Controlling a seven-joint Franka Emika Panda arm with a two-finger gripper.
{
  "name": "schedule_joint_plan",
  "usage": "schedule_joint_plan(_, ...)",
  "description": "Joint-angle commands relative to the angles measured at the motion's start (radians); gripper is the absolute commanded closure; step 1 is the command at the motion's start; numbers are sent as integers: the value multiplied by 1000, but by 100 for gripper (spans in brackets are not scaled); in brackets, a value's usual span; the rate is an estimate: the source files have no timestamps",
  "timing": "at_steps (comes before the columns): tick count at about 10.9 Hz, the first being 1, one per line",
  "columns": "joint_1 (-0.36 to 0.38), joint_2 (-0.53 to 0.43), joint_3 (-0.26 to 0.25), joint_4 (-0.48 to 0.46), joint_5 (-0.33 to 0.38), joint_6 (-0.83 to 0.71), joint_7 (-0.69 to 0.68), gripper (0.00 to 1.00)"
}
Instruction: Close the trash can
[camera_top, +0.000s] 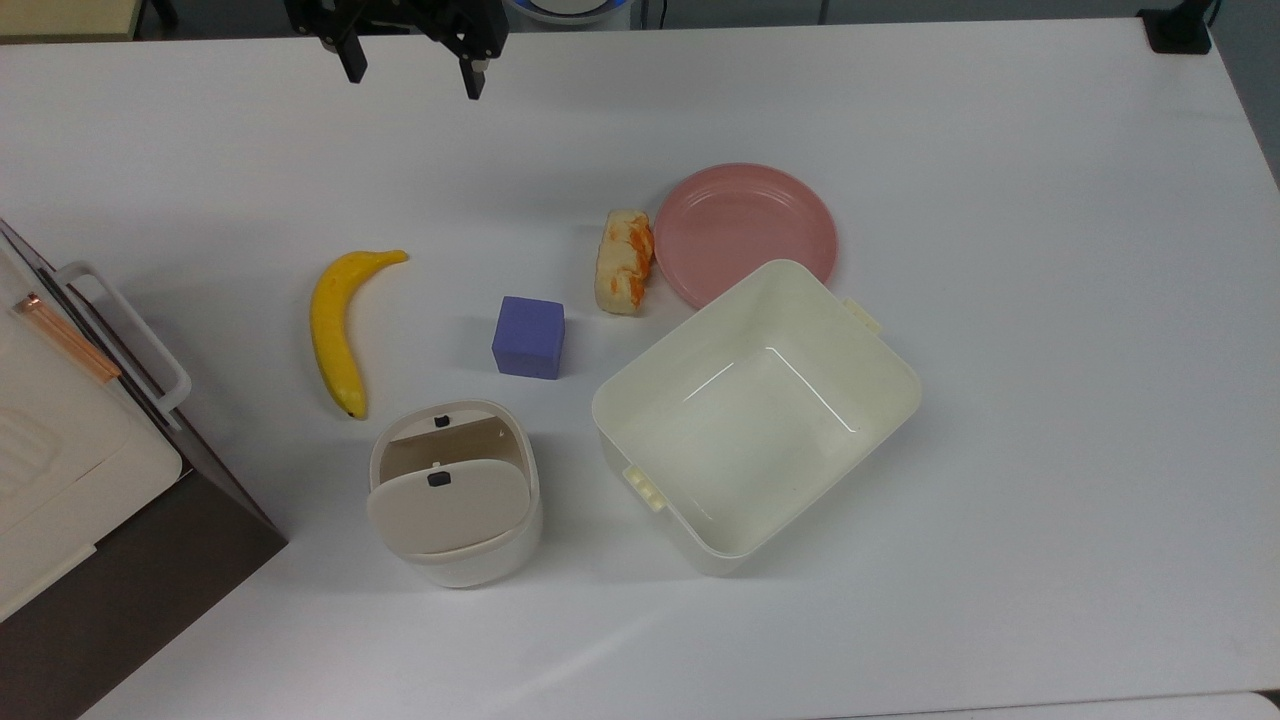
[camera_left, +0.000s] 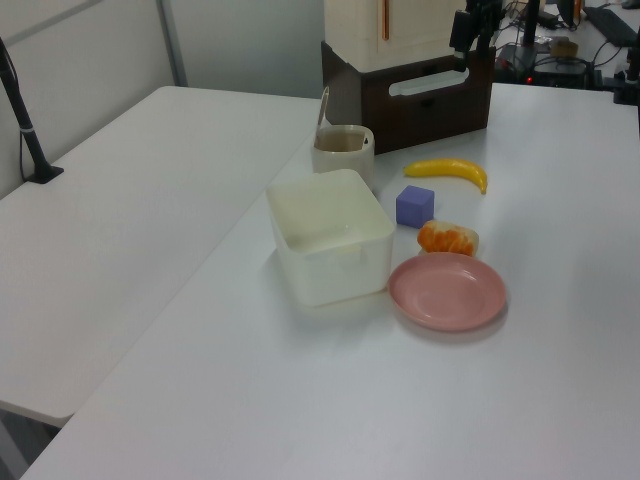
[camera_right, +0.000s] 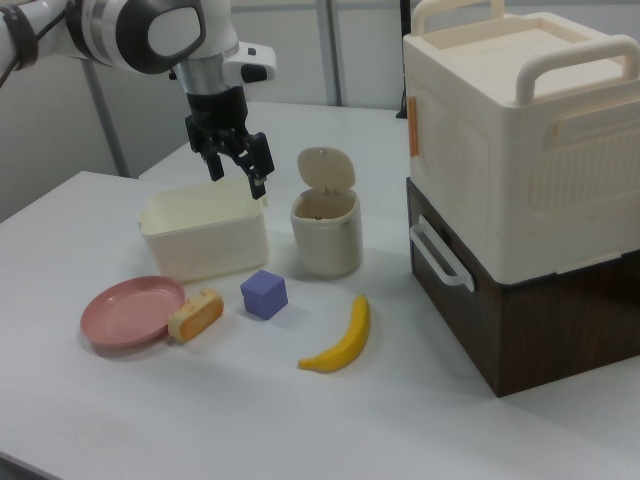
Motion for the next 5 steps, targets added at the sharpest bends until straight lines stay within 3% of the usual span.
schedule_joint_plan(1,7,-31,-14,-20,21,-17,-43,0)
schedule_joint_plan(5,10,-32,-14,-26,21,-14,-51,0)
